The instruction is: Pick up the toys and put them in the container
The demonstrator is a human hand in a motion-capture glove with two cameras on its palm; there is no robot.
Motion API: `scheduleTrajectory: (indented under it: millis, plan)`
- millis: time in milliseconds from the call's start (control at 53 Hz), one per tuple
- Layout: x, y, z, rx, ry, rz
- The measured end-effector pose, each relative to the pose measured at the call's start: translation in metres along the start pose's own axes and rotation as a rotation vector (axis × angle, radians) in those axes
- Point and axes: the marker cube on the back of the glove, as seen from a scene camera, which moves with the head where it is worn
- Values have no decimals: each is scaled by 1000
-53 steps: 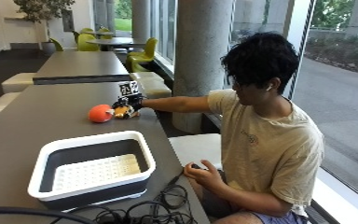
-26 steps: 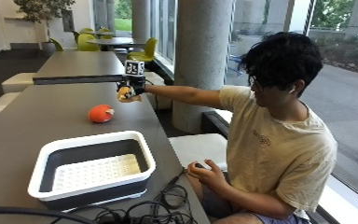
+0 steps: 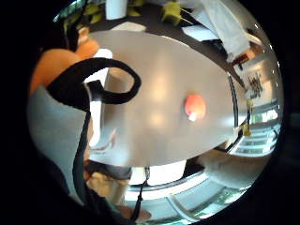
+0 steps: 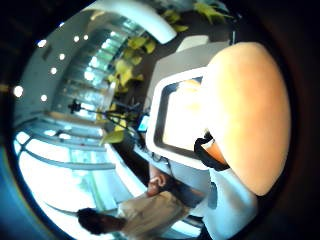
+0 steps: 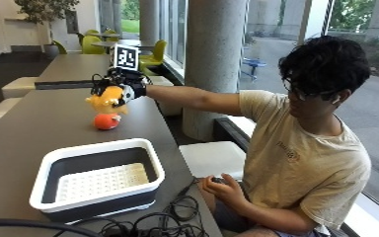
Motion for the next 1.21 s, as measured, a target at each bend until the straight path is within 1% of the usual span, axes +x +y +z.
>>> scheduleTrajectory:
  millis: [132,283,377,510,623,717,887,981,1151,1208]
  plan:
    - [-63,-29,20,-8,6,-80]
    - [-102,-44,25,8,-14,-116]
    - [-114,-48,31,-5,-24,-113]
    - [-119,-52,46,-41,21,-90]
    - [-109,-47,51,-49,23,-87]
    - [-98,-40,46,-53,82,-122]
    - [-63,-11,31,-52,110,-84]
    - [-31,14,22,-68,156,-13]
    - [21,57,9,-82,164,18]
    - [38,73,5,-74,157,105]
